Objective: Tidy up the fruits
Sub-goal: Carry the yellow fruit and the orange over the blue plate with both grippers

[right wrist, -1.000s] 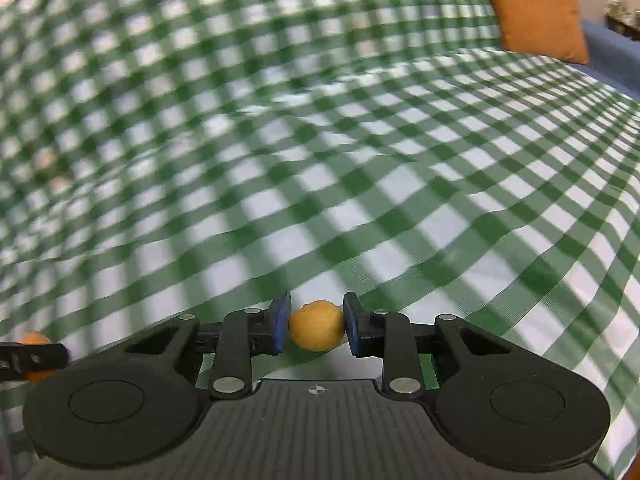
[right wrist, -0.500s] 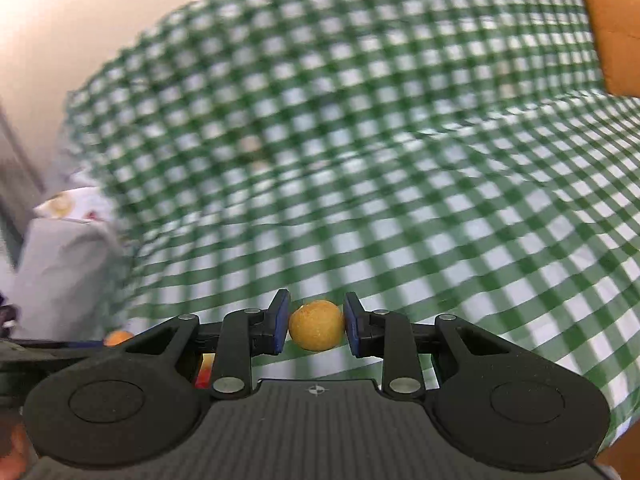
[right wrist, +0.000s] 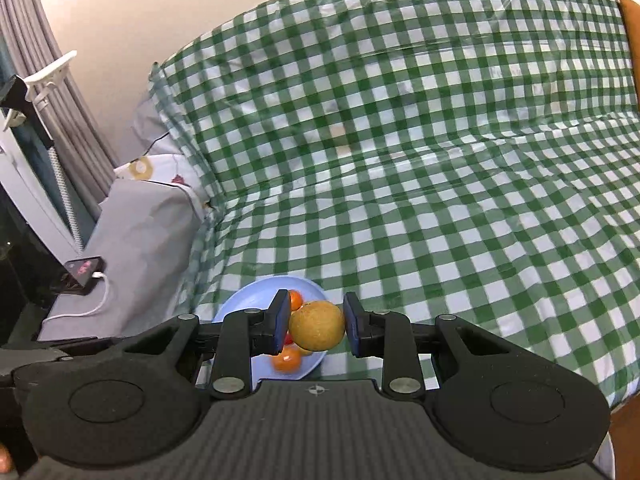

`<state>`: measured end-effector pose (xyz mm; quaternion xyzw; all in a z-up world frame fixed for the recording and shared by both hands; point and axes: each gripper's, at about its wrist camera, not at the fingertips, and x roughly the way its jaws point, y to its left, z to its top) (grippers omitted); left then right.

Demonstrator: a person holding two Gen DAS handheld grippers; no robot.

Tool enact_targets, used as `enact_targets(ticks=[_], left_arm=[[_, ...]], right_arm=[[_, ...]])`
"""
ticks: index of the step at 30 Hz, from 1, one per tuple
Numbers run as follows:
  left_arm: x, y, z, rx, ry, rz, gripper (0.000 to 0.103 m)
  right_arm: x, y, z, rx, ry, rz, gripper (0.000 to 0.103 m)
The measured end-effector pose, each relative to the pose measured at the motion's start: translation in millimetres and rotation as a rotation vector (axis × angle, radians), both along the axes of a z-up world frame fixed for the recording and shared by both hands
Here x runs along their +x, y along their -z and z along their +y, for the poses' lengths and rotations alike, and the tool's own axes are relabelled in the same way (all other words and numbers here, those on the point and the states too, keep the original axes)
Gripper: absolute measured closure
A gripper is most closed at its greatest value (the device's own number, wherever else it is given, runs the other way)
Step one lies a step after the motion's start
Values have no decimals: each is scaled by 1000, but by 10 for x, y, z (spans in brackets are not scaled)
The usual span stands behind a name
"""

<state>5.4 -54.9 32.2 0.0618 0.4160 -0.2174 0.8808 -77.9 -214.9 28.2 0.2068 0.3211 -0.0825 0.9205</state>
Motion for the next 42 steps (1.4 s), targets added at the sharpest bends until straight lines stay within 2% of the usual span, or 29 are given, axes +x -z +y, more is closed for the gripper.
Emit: enact_targets(ticks=[5, 13, 42], left_arm=[[-119, -82, 222, 5, -26, -27, 62], [-177, -80, 483, 2, -81, 0, 62], [75, 34, 569, 21, -123, 15, 62]], right_arm=[[-64, -31, 166, 19, -21, -8, 73], [-123, -1, 356, 27, -63, -9, 73], [36, 172, 420, 24, -83, 15, 73]])
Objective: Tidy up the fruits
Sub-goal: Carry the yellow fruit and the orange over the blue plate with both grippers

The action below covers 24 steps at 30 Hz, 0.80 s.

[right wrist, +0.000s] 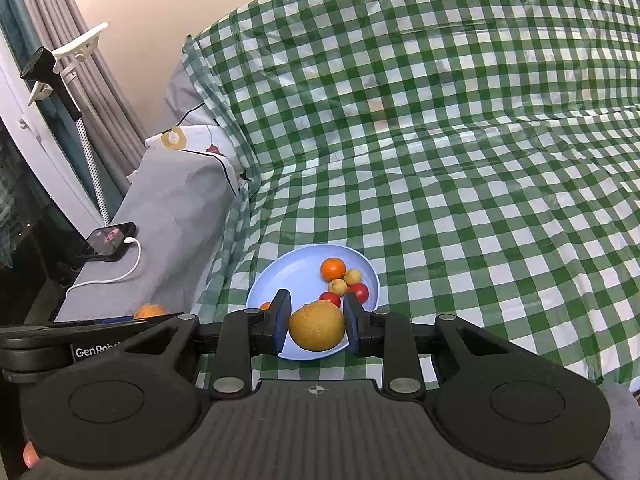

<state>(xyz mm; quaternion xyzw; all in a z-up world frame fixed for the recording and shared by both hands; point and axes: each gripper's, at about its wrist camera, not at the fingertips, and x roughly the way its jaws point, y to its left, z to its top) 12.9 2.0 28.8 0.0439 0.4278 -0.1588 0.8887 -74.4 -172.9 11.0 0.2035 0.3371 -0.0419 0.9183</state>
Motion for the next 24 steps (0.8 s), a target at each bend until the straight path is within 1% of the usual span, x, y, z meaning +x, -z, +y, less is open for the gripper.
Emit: enact_targets(ticks=[15, 18, 24], left_arm=[[180, 146, 156, 0, -50, 30, 62], [234, 207, 200, -3, -57, 45, 62], [429, 368, 189, 8, -56, 72, 62]], right_arm=[[167, 146, 77, -27, -41, 25, 73], [249, 214, 97, -31, -54, 38, 73], [479, 363, 185, -71, -91, 53, 73]])
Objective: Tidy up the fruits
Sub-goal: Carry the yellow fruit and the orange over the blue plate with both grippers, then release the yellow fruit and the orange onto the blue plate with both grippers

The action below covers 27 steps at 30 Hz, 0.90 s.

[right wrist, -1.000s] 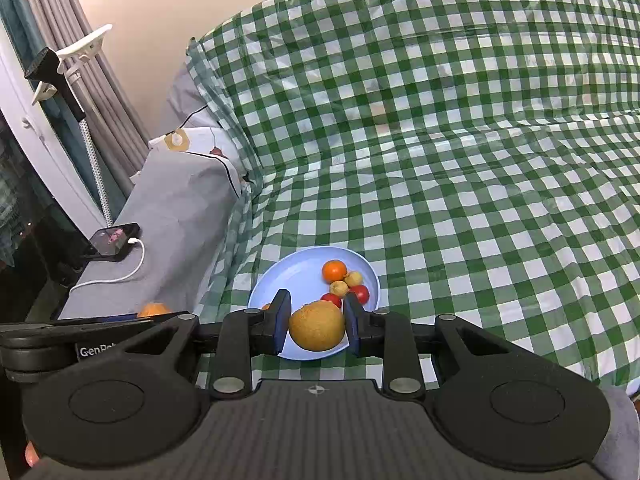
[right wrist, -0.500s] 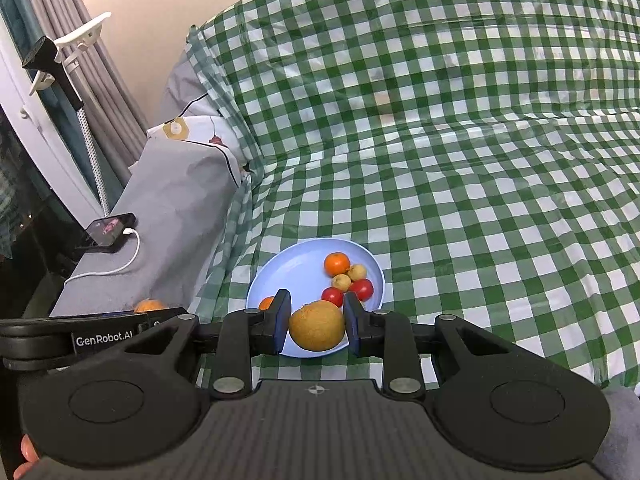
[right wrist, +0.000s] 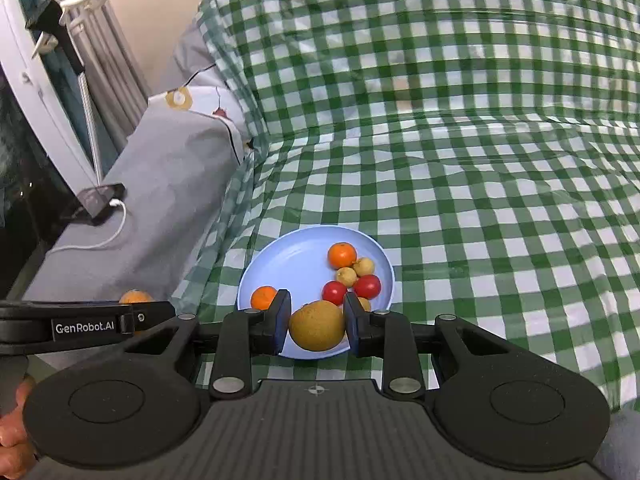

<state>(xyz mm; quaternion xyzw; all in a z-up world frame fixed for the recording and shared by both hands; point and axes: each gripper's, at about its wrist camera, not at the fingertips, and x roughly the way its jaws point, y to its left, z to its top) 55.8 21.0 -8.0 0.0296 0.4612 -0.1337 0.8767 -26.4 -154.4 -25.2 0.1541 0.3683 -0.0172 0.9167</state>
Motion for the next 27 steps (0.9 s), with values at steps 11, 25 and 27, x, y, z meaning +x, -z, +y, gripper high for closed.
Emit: enact_targets(ticks=[11, 25, 27], left_arm=[[611, 371, -295, 17, 49, 34, 62], [1270, 882, -604, 58, 83, 62, 62], [1319, 905, -617, 56, 81, 39, 59]], right_arm=[[504, 350, 23, -128, -76, 15, 73], [1207, 929, -142, -102, -130, 89, 73], [1280, 998, -137, -101, -141, 95, 72]])
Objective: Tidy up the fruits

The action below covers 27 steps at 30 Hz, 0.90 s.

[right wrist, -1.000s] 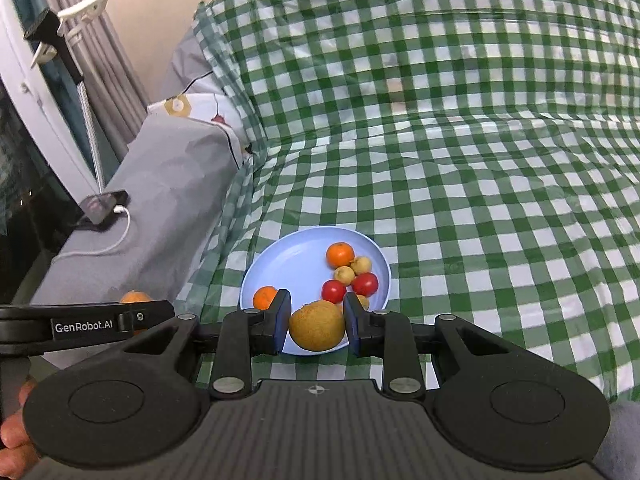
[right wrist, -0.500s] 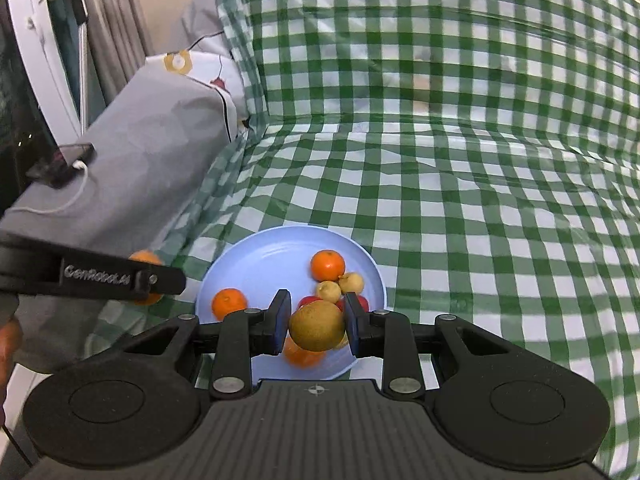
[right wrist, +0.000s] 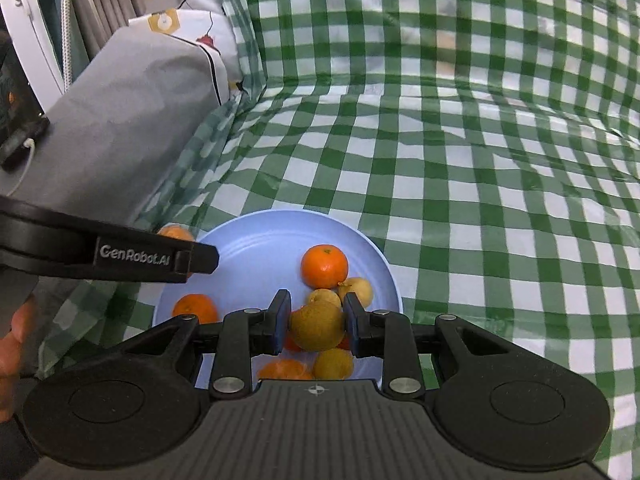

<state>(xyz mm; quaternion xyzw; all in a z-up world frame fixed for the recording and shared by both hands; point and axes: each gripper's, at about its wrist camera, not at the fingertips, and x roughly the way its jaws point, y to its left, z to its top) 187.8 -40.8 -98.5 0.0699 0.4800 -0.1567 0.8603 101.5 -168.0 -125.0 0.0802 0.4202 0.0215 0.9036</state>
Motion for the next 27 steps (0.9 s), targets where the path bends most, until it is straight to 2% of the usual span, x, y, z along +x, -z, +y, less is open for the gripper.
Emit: enact_targets(ticks=[1, 2, 3, 5, 9, 12, 17, 27], left_arm=[[9, -6, -8, -3, 7, -13, 41], [14, -18, -14, 1, 13, -26, 13], [6, -38, -14, 10, 5, -44, 2], [-48, -90, 6, 18, -9, -79, 1], [-166, -120, 46, 56, 1, -34, 0], [-334, -180, 96, 74, -7, -17, 1], [-692, -338, 213, 55, -10, 8, 0], [-1415, -688, 387, 36, -22, -45, 0]], right_arm=[[18, 25, 5, 3, -8, 2, 72], [41, 50, 9, 6, -19, 6, 63], [59, 64, 15, 3, -22, 12, 43], [27, 57, 3, -12, -2, 16, 23], [-134, 18, -37, -15, 16, 44, 11], [-327, -45, -38, -42, 52, 62, 7], [-673, -227, -17, -54, 106, 65, 5], [-1328, -611, 238, -115, 122, 15, 1]])
